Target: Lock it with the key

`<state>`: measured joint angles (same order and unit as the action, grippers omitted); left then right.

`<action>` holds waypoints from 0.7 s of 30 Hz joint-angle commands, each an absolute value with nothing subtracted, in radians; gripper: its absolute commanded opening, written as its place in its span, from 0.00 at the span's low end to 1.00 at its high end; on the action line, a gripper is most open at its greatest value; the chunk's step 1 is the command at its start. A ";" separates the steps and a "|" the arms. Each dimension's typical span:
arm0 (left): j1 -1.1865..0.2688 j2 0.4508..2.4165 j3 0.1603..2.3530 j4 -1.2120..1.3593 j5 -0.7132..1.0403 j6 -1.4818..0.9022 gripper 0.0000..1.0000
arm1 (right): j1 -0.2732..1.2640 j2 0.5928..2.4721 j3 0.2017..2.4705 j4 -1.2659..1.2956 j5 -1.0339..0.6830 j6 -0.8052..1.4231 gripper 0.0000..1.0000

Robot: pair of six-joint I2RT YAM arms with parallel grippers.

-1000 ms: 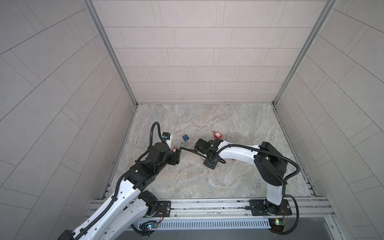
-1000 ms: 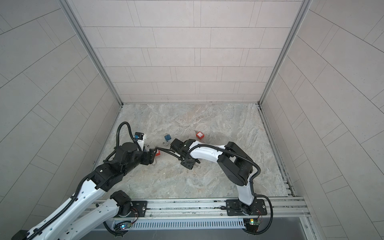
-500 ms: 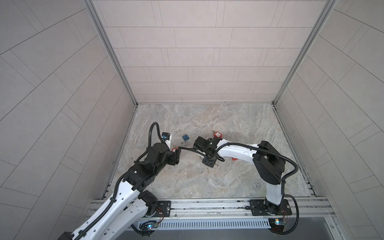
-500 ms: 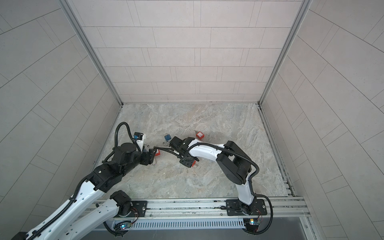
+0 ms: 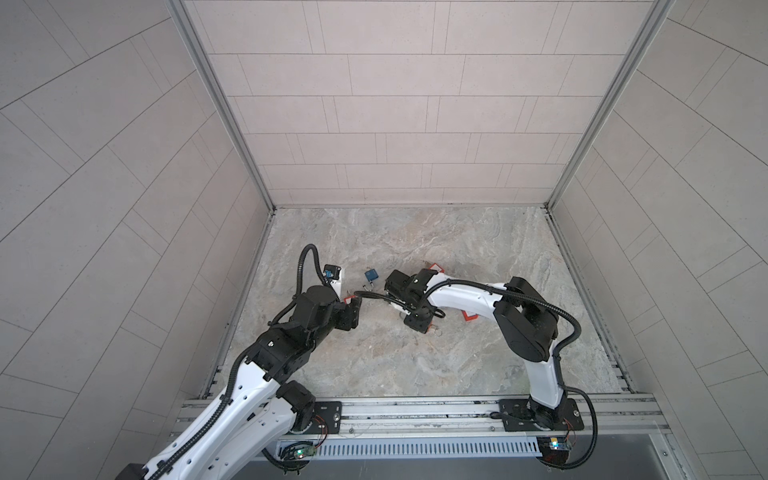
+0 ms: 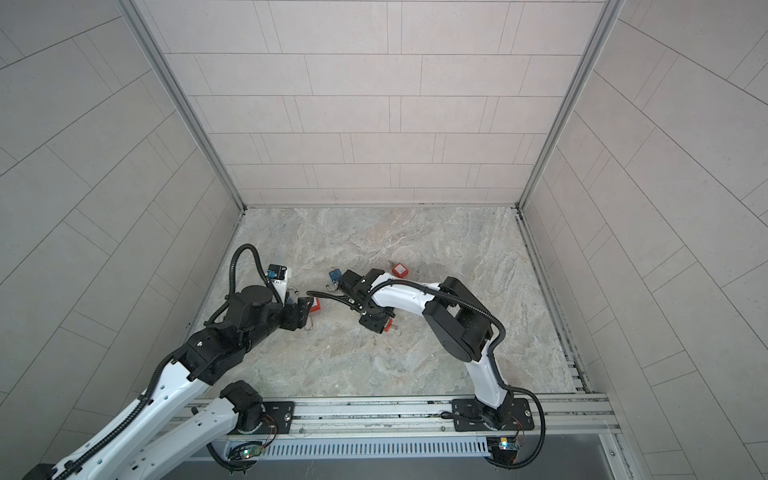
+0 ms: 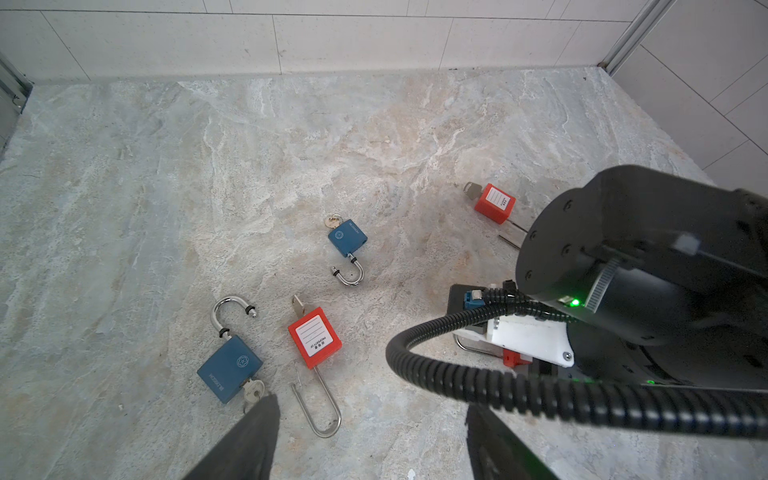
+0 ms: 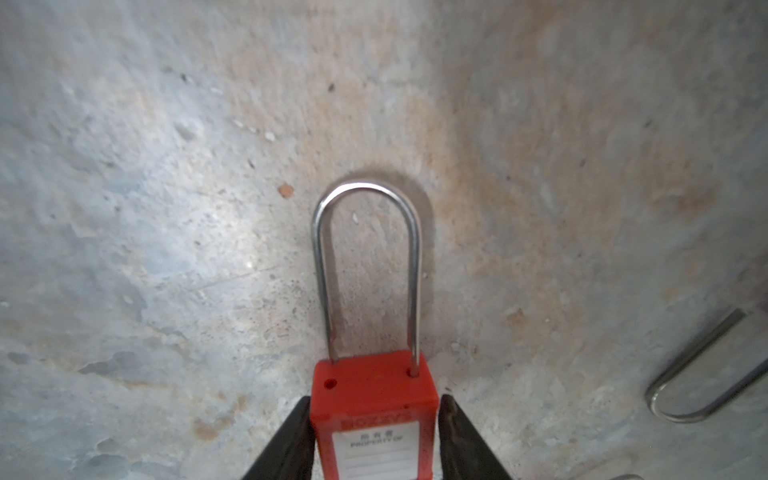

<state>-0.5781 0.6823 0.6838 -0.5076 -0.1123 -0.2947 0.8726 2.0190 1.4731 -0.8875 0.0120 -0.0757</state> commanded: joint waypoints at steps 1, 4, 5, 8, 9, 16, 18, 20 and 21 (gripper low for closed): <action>-0.574 0.672 0.715 -0.517 -0.123 -0.297 0.76 | 0.867 2.048 1.503 -0.937 0.010 -0.086 0.49; -0.572 0.668 0.716 -0.518 -0.125 -0.297 0.76 | 0.862 2.054 1.512 -0.949 -0.001 -0.094 0.43; -0.573 0.666 0.718 -0.518 -0.127 -0.295 0.76 | 0.862 2.051 1.512 -0.951 -0.003 -0.099 0.42; -0.573 0.662 0.720 -0.520 -0.132 -0.287 0.76 | 0.862 2.022 1.504 -0.951 -0.007 -0.119 0.35; -0.574 0.663 0.723 -0.522 -0.136 -0.279 0.76 | 0.862 1.999 1.497 -0.945 -0.008 -0.131 0.34; -0.574 0.630 0.743 -0.590 -0.099 -0.207 0.72 | 0.846 1.714 1.402 -0.840 -0.034 -0.274 0.32; -0.574 0.599 0.725 -0.552 0.000 -0.178 0.71 | 0.845 1.630 1.375 -0.821 -0.032 -0.344 0.31; -0.573 0.579 0.698 -0.485 0.130 -0.175 0.68 | 0.844 1.566 1.356 -0.812 -0.026 -0.400 0.31; -0.572 0.578 0.683 -0.448 0.189 -0.179 0.67 | 0.844 1.538 1.348 -0.812 -0.024 -0.424 0.31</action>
